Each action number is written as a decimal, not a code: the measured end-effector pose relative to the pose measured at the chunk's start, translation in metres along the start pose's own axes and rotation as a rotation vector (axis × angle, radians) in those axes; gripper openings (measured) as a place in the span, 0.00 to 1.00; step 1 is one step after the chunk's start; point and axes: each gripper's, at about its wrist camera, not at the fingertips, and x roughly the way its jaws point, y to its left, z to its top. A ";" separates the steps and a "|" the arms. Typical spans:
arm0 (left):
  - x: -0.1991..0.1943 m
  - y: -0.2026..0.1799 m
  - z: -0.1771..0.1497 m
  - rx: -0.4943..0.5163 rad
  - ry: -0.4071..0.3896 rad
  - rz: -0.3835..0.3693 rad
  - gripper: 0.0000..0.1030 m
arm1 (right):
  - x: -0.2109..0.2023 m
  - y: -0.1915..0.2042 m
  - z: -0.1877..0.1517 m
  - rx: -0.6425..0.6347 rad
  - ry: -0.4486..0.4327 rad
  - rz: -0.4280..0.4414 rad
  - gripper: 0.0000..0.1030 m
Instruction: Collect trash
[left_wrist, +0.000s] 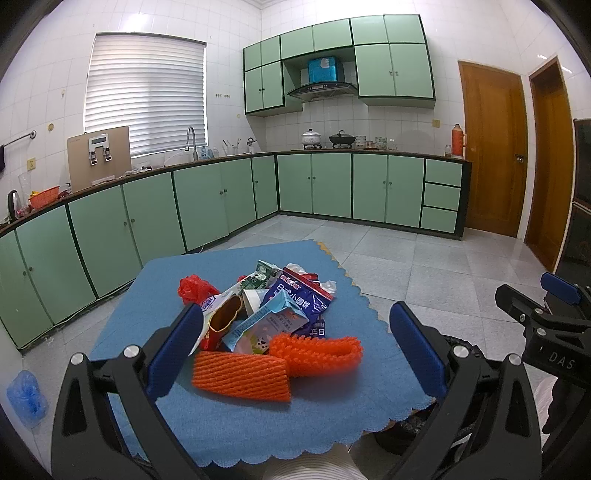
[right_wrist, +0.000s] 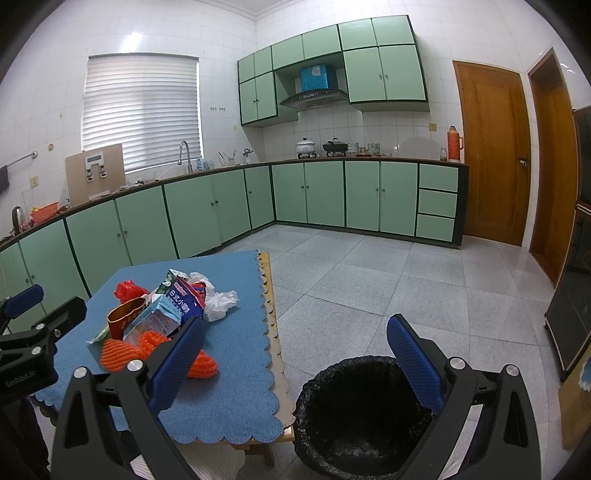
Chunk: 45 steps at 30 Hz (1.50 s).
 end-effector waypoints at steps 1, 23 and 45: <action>0.000 0.000 0.000 0.000 0.000 0.000 0.95 | 0.000 0.000 0.000 0.000 0.000 -0.001 0.94; 0.001 -0.001 0.000 0.002 0.002 -0.001 0.95 | 0.000 -0.002 -0.001 0.006 0.003 -0.003 0.94; 0.008 0.007 -0.009 -0.006 -0.004 -0.006 0.95 | 0.004 -0.002 -0.003 0.019 -0.003 0.020 0.94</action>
